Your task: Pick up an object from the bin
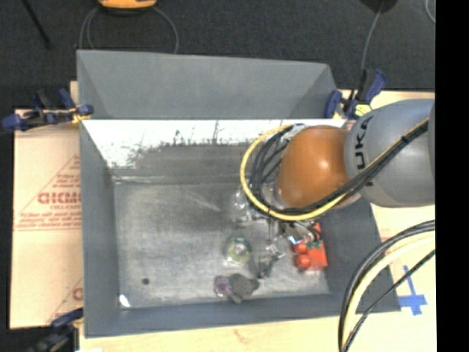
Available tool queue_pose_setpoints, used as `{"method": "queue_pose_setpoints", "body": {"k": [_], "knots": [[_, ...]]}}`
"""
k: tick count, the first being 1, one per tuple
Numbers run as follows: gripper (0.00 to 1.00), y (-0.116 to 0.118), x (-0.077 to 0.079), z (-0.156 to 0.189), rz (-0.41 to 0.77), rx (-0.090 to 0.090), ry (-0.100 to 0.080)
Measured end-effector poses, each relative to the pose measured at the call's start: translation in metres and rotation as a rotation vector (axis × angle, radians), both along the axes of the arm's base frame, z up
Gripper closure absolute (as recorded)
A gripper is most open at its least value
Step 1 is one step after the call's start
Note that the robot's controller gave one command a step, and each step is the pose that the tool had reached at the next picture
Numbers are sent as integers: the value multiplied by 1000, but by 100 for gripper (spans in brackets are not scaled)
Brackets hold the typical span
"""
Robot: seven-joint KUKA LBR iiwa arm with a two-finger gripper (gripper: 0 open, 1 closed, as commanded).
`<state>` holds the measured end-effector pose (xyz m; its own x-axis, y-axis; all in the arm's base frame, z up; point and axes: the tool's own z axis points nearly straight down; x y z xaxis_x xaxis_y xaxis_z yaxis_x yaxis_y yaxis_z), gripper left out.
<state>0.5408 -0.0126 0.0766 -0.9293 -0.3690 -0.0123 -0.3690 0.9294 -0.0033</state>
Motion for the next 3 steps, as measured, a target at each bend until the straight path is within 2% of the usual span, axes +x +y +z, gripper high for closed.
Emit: {"method": "queue_pose_setpoints", "body": {"k": [1, 2, 3], "knots": [[0, 32, -19, -2, 223, -6, -4], [100, 34, -17, 0, 219, -1, -12], [100, 23, 38, 146, 423, -6, 0]]}}
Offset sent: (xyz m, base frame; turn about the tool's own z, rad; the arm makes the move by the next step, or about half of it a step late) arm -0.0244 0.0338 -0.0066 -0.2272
